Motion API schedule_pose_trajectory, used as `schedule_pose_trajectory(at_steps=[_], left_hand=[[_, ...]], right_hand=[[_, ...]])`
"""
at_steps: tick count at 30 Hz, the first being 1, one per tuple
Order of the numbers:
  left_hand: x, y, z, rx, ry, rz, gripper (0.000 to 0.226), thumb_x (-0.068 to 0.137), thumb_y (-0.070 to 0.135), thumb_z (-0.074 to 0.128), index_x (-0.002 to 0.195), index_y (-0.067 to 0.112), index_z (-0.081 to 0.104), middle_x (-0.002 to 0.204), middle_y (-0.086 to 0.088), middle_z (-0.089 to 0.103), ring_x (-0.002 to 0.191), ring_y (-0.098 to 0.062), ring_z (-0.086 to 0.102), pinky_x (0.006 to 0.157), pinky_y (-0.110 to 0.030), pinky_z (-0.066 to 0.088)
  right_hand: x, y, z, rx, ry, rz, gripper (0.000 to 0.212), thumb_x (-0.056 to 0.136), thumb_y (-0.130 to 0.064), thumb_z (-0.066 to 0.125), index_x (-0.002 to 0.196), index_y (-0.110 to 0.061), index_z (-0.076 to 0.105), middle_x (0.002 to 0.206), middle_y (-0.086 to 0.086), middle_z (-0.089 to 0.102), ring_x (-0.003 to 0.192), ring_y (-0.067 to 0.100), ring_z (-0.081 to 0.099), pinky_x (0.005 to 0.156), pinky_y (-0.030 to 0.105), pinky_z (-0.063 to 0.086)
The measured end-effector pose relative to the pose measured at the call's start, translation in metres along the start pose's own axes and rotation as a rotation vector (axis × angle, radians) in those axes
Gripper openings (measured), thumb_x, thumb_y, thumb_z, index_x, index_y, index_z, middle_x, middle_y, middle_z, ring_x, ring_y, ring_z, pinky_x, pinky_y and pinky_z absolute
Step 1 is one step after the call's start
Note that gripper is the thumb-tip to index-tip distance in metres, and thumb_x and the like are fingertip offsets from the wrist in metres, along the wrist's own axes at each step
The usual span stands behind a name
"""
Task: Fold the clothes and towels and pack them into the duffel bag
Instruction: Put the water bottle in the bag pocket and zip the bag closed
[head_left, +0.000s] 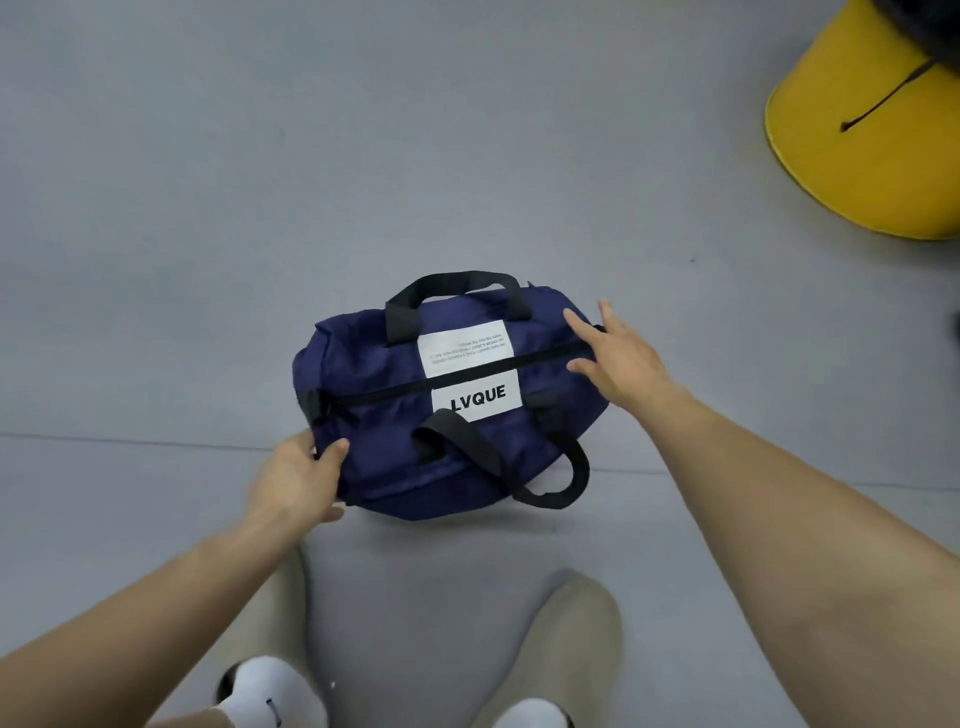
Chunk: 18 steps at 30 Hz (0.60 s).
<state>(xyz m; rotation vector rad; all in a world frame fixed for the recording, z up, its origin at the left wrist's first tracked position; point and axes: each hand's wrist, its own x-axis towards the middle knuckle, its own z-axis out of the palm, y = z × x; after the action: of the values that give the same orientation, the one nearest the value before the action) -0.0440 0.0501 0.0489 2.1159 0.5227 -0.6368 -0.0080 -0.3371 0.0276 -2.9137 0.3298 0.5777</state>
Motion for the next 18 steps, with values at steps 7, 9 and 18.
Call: schedule_pose_trajectory(at_steps=[7, 9, 18], left_hand=[[0.027, 0.024, -0.031, 0.063, 0.012, 0.033, 0.015, 0.104, 0.025, 0.053, 0.107, 0.015, 0.064, 0.096, -0.013, 0.070, 0.081, -0.035, 0.071, 0.069, -0.047, 0.062], [0.050, 0.037, -0.045, 0.131, 0.058, 0.080, 0.014, 0.104, 0.026, 0.053, 0.103, 0.018, 0.064, 0.090, -0.008, 0.070, 0.076, -0.036, 0.072, 0.075, -0.052, 0.061], [0.117, 0.106, -0.026, 0.207, 0.146, 0.486, 0.049, 0.103, 0.014, 0.043, 0.151, 0.022, 0.041, 0.152, -0.007, 0.048, 0.139, -0.028, 0.043, 0.115, -0.036, 0.033]], right_hand=[[0.018, 0.000, 0.017, 0.006, -0.084, -0.008, 0.066, 0.098, -0.027, 0.054, 0.155, -0.040, 0.024, 0.138, 0.010, 0.043, 0.111, 0.035, 0.057, 0.095, 0.040, 0.048], [0.007, -0.004, 0.027, 0.052, -0.077, 0.028, 0.060, 0.099, -0.024, 0.051, 0.153, -0.039, 0.030, 0.130, 0.009, 0.046, 0.105, 0.035, 0.058, 0.092, 0.040, 0.048], [-0.108, -0.115, 0.095, 0.699, -0.160, 0.307, 0.055, 0.090, -0.019, 0.059, 0.144, -0.019, 0.051, 0.129, 0.008, 0.065, 0.118, 0.033, 0.058, 0.096, 0.036, 0.046]])
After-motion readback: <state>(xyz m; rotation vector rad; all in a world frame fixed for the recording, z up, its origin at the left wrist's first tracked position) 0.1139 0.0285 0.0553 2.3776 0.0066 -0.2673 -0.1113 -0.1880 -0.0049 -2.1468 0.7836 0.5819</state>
